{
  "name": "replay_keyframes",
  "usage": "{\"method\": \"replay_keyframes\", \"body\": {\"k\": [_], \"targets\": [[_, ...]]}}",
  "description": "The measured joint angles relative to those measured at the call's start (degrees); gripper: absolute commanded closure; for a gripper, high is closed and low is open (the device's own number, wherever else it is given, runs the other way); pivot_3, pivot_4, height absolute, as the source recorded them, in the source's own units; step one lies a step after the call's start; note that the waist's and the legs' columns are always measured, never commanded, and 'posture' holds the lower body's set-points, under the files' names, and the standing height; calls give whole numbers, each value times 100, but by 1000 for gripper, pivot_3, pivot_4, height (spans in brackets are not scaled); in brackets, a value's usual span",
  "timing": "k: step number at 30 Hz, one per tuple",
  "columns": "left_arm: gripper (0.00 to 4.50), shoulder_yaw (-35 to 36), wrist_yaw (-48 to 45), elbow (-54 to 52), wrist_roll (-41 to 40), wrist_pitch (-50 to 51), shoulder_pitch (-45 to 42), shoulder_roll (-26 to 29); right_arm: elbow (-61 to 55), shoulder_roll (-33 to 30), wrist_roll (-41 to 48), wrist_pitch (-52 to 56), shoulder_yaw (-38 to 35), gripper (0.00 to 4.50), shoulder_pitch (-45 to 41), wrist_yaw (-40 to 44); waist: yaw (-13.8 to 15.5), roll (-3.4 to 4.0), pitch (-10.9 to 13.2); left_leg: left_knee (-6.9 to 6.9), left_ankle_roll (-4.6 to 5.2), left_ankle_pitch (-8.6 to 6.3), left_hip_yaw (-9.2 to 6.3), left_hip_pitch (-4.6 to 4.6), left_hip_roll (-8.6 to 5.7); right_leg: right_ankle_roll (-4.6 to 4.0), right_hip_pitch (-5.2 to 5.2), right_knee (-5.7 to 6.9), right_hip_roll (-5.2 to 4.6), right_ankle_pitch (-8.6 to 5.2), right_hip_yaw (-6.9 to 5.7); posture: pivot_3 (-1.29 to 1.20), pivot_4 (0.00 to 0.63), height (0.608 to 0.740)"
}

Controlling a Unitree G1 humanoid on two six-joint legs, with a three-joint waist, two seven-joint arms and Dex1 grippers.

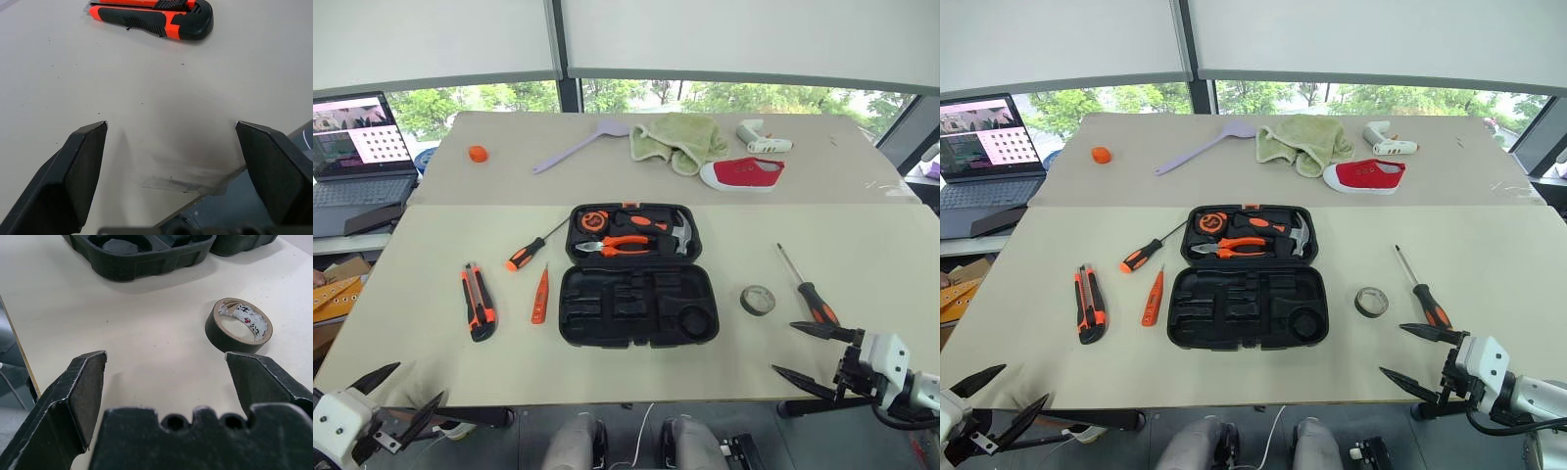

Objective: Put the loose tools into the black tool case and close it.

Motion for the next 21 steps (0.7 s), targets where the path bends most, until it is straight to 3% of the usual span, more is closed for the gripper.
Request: {"method": "replay_keyframes", "body": {"k": [2, 5, 7, 10, 16, 21], "targets": [[22, 3, -4, -4, -33, 25, 1, -3, 8, 1, 1, -1, 10, 0, -16, 4, 1, 0, 0, 0, 0, 0, 0, 0, 0, 0, 0, 0, 0, 0, 0, 0, 150, 740], [22, 281, -10, -33, -1193, 784, -9, -220, -373, 327, 327, 331, 195, 0, -377, -156, -58, -6, -2, 1, 1, 2, -2, 1, 17, -3, -2, 6, -11, 0, 9, 0, 150, 740], [22, 485, -3, -21, -1461, 936, 147, -399, -877, 489, 790, 857, 397, 0, -596, -262, -118, -3, -2, 1, 7, 5, -1, -1, 18, -5, 0, 10, -10, -1, 10, 0, 150, 740], [22, 686, 62, 153, -1544, 1046, 456, -651, -1291, 627, 1265, 1364, 418, 0, -1032, -581, -136, -6, -1, 1, 33, 19, 3, -1, 14, -5, -7, 8, -10, -2, 4, 0, 150, 740], [22, 780, 198, 156, -1544, 1199, 605, -665, -1575, 922, 1330, 1519, 489, 0, -1224, -882, 69, -26, -10, 8, -14, -8, -8, -7, -2, -21, -4, 7, -16, -11, -14, 0, 150, 740], [22, 803, 826, -958, -2359, 2819, -255, 484, -1589, 1092, 1126, 1528, 513, 0, -1222, -1158, 158, -26, -13, 36, -18, -4, -19, -9, 0, -15, 2, 30, -21, -2, -15, 0, 150, 740]]}}
